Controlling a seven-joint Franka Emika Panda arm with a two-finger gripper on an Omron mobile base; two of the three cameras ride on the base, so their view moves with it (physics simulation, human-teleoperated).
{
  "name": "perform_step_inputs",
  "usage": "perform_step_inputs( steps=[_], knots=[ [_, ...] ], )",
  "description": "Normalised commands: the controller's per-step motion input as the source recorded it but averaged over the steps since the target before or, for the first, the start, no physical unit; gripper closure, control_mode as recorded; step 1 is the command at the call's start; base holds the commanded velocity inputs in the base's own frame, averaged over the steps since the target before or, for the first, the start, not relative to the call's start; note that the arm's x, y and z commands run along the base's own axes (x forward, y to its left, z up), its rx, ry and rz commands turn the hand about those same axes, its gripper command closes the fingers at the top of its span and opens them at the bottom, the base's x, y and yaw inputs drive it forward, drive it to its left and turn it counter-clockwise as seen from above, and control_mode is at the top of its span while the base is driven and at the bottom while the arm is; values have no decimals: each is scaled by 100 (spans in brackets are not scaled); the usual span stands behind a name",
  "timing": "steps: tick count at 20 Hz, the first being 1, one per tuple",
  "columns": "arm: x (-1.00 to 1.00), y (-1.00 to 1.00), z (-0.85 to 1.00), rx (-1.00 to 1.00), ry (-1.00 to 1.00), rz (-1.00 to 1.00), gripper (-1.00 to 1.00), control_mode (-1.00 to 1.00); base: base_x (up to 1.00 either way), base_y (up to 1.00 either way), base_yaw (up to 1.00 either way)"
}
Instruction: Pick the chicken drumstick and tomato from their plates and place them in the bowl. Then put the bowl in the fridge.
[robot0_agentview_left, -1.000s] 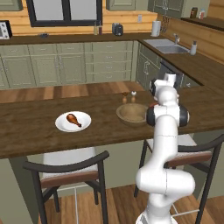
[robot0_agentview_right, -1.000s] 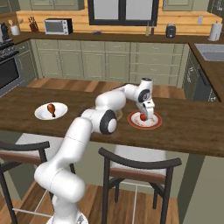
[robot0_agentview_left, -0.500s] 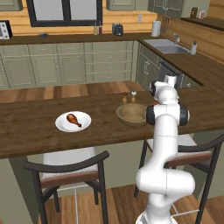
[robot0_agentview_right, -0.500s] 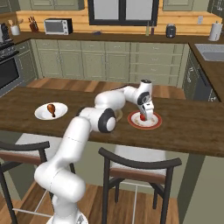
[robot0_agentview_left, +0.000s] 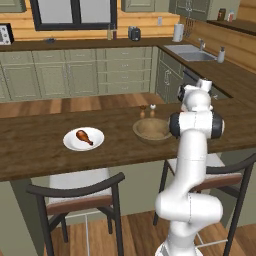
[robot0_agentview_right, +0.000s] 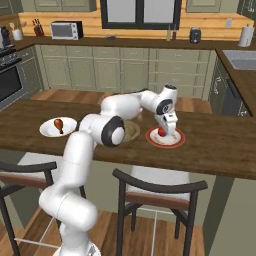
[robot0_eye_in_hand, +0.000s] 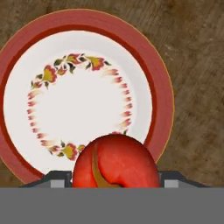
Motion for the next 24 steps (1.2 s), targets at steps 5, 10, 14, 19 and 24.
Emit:
perform_step_inputs(
  steps=[5,10,14,19,24],
  knots=[
    [-65,84,63,0,0,16,100,-100,0,0,0],
    [-15,100,27,0,0,9,100,-100,0,0,0],
    [10,100,-11,0,0,6,100,-100,0,0,0],
    [41,79,-11,0,0,11,100,-100,0,0,0],
    [27,42,-27,-1,0,15,100,-100,0,0,0]
  ],
)
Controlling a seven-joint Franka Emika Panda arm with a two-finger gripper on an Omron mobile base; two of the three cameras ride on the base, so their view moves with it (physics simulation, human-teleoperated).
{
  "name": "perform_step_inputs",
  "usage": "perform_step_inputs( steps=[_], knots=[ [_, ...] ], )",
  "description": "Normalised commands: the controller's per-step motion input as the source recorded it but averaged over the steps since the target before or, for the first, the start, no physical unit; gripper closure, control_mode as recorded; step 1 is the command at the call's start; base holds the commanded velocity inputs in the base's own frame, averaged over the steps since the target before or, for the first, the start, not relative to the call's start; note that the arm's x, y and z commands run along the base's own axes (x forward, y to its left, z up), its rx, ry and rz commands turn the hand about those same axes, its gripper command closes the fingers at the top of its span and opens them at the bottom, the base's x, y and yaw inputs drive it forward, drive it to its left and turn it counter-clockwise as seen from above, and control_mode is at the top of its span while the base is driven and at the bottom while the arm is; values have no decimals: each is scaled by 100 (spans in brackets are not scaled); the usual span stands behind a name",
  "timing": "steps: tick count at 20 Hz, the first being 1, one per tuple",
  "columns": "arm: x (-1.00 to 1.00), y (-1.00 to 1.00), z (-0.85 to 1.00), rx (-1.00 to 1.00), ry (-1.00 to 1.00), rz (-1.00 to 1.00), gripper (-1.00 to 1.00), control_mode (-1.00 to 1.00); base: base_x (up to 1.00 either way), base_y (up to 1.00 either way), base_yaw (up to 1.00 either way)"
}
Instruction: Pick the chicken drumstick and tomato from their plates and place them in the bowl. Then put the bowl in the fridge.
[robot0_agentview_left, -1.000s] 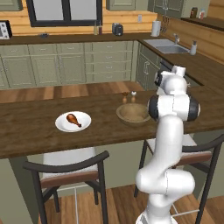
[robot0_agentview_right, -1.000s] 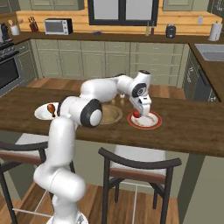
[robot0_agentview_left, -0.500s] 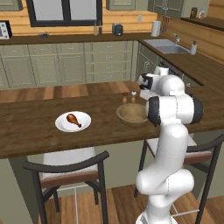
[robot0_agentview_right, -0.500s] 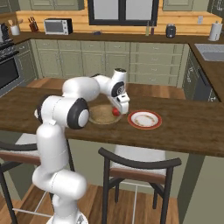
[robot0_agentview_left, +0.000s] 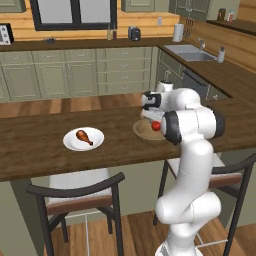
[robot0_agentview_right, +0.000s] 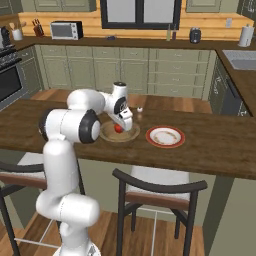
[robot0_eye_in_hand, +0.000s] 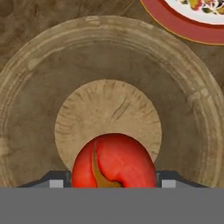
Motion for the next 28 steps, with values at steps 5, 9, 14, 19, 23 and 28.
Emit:
perform_step_inputs(
  steps=[5,9,14,19,23,28],
  knots=[
    [14,19,-43,-5,0,12,-100,-100,0,0,0],
    [7,1,-43,-5,0,9,-100,-100,0,0,0],
    [12,0,-24,-2,0,10,-100,-100,0,0,0],
    [3,29,54,0,-1,15,-100,-100,0,0,0],
    [-56,59,96,-1,-7,26,-100,-100,0,0,0],
    [-97,66,46,-9,-7,36,-100,-100,0,0,0]
  ],
)
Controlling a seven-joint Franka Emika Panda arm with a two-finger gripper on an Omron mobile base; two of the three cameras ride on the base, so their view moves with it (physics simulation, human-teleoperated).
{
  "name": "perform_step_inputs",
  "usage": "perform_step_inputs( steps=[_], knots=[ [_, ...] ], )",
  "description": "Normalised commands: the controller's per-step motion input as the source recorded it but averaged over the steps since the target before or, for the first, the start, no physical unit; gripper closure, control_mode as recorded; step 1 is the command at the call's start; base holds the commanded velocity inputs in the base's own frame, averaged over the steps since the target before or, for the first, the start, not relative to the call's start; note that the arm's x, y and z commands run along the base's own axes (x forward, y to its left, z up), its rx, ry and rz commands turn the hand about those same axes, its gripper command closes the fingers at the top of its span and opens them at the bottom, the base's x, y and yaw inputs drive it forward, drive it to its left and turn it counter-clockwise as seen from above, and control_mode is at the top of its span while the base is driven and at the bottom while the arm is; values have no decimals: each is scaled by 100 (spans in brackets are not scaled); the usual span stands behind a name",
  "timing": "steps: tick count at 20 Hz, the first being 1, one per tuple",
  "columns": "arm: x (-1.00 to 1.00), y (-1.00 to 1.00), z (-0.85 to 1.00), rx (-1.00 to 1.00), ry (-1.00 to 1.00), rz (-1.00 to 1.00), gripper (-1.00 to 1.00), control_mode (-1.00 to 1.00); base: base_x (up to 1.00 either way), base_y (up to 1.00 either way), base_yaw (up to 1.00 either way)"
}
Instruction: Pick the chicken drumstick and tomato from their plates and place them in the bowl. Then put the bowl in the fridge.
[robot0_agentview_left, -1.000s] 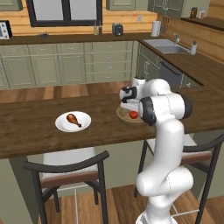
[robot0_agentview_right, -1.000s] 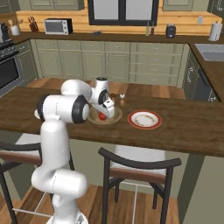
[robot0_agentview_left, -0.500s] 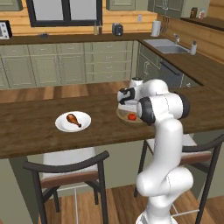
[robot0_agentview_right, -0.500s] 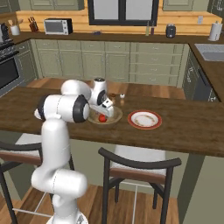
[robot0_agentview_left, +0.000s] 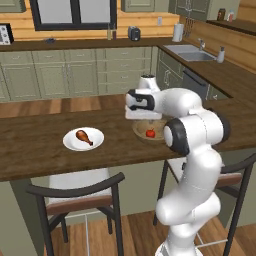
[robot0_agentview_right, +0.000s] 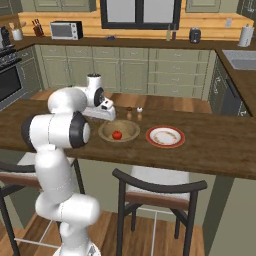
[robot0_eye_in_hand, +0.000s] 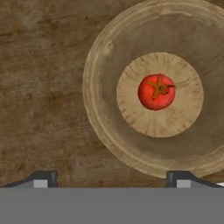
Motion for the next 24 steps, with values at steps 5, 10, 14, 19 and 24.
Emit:
perform_step_inputs(
  steps=[5,10,14,19,24],
  knots=[
    [-76,93,8,-12,-8,36,-100,-100,0,0,0],
    [-11,100,0,-2,-3,27,-100,-100,0,0,0],
    [21,93,9,2,0,24,-100,-100,0,0,0],
    [37,79,6,1,1,23,-100,-100,0,0,0],
    [45,46,-22,0,0,18,-100,-100,0,0,0]
  ],
)
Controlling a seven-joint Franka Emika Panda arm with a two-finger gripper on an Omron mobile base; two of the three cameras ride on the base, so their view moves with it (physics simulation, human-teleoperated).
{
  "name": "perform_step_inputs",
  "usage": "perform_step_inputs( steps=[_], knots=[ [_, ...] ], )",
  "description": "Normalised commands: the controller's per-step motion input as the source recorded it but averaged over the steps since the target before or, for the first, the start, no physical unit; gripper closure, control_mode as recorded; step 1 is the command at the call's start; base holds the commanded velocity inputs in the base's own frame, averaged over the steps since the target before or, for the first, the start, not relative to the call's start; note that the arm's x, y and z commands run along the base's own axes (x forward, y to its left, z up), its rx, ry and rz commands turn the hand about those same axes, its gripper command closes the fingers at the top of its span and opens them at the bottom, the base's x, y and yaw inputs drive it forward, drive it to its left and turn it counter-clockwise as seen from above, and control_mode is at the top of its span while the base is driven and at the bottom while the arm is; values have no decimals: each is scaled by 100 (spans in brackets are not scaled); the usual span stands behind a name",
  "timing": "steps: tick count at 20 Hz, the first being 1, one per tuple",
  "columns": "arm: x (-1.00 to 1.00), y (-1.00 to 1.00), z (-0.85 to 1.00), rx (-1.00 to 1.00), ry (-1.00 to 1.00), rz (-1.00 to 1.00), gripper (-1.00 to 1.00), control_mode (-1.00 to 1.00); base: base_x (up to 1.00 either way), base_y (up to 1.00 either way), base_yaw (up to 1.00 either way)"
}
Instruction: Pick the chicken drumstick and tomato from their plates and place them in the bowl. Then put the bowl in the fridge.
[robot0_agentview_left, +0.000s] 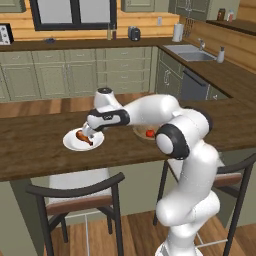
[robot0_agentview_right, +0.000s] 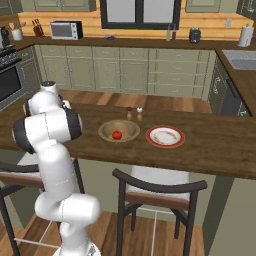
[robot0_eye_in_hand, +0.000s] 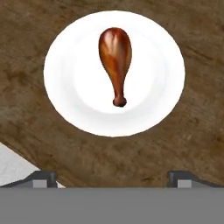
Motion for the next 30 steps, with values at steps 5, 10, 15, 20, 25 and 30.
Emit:
perform_step_inputs(
  steps=[5,10,15,20,25,30],
  knots=[
    [62,20,-22,0,2,13,-100,-100,0,0,0],
    [54,12,-38,0,2,5,-100,-100,0,0,0],
    [27,40,-50,-1,1,0,-100,-100,0,0,0],
    [11,22,-36,0,0,0,-100,-100,0,0,0],
    [3,0,-21,-1,0,0,-100,-100,0,0,0],
    [19,0,-18,-2,0,0,-100,-100,0,0,0]
  ],
)
